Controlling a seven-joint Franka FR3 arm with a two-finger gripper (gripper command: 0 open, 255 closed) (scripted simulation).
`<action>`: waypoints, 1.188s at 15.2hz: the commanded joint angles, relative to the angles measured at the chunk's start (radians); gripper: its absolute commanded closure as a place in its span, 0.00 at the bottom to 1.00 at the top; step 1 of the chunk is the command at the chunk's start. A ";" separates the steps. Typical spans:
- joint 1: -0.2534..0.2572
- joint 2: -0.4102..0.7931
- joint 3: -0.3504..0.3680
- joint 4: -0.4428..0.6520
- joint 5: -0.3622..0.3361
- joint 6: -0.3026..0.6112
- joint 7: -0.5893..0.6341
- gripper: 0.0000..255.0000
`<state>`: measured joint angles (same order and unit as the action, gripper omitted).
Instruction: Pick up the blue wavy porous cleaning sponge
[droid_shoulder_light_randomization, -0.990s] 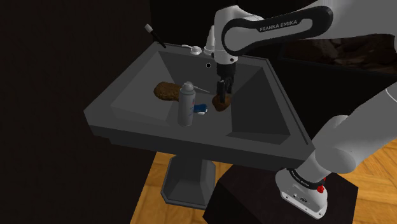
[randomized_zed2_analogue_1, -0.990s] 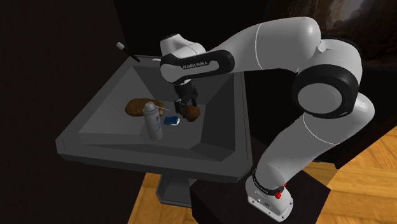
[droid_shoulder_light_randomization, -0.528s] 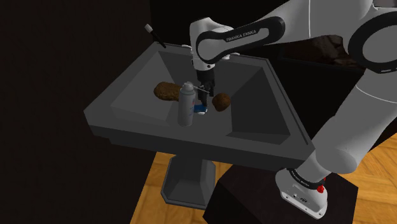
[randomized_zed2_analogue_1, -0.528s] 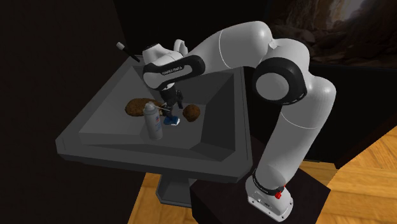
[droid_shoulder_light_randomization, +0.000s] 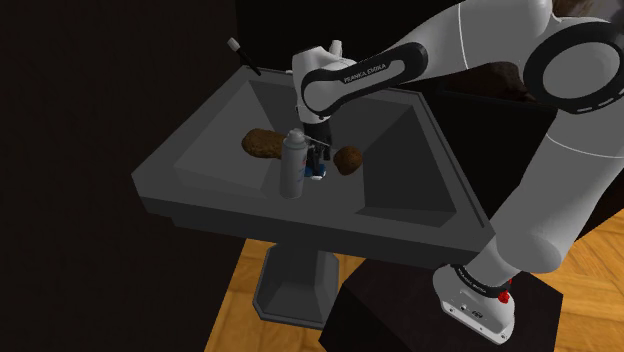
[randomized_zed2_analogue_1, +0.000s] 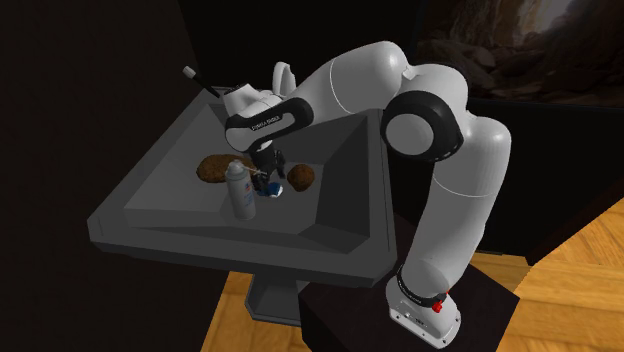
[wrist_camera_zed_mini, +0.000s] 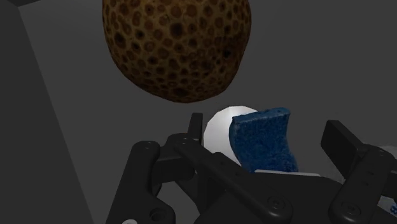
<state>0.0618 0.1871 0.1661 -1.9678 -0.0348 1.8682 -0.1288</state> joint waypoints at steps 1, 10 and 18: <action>0.001 0.006 0.000 -0.006 -0.001 0.012 0.001 0.00; 0.001 0.005 0.001 -0.009 -0.001 0.015 0.002 1.00; -0.001 -0.032 0.001 0.042 0.006 -0.074 -0.004 1.00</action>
<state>0.0611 0.1586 0.1672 -1.9335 -0.0295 1.8068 -0.1323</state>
